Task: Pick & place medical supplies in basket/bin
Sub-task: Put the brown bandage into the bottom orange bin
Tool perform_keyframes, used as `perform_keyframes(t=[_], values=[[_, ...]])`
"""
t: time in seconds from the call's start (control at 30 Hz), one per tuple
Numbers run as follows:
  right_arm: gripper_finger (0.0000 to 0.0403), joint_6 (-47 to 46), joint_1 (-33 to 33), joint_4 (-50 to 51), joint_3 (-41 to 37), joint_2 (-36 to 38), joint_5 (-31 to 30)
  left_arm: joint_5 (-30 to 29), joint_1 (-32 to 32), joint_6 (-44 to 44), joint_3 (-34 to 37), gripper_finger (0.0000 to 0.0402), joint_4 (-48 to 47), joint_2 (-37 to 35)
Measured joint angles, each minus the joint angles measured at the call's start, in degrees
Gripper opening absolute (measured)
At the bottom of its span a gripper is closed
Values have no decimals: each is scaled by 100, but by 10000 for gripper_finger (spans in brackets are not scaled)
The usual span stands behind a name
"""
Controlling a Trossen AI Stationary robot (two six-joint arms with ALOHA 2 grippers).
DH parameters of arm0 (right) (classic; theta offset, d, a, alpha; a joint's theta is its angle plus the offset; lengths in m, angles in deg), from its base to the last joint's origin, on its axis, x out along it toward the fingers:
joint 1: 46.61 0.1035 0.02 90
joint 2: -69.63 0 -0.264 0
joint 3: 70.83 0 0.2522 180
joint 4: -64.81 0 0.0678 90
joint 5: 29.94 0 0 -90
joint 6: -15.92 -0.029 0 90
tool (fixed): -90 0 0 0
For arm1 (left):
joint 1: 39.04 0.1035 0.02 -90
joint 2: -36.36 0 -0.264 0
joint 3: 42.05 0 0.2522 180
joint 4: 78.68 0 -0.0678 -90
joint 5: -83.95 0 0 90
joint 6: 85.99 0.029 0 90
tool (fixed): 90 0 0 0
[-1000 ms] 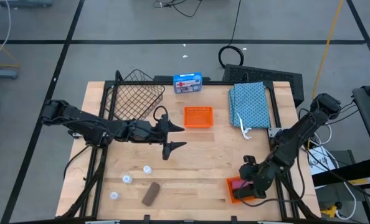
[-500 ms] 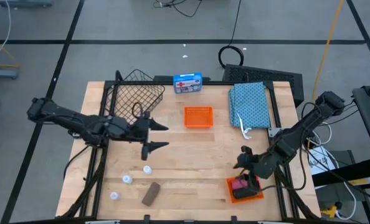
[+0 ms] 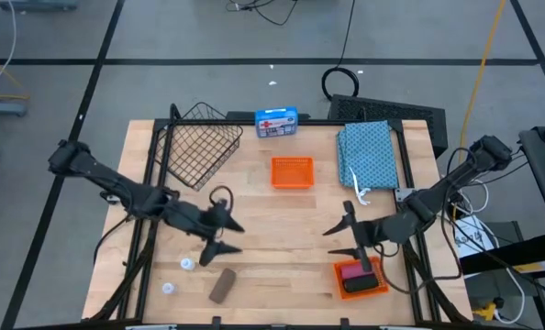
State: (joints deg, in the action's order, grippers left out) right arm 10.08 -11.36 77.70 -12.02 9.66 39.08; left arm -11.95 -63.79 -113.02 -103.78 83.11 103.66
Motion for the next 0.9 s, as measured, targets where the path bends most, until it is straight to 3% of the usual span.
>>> perform_keyframes(t=[0.1, 0.27, 0.37, 0.53, 0.73, 0.9], values=[[201, 589, -73, -720, -207, -3, 1, 391, -87, -211, -2, 296, 49, 399], [200, 988, -179, -1722, -733, -3, 9, 855, -242, -1450, -252, 296, -355, 985], [201, 1001, -260, -2162, -1069, -3, 8, 940, -504, -1943, -745, 296, -1009, 1392], [198, 1014, -381, -2929, -1552, -3, 6, 871, -954, -1956, -1685, 296, -2095, 2023], [196, 1090, -459, -3230, -1682, -3, 11, 642, -1342, -2617, -2170, 296, -3074, 2699], [196, 1108, -455, -3229, -1682, -3, 25, 1055, -1524, -3591, -2168, 296, -3060, 3178]])
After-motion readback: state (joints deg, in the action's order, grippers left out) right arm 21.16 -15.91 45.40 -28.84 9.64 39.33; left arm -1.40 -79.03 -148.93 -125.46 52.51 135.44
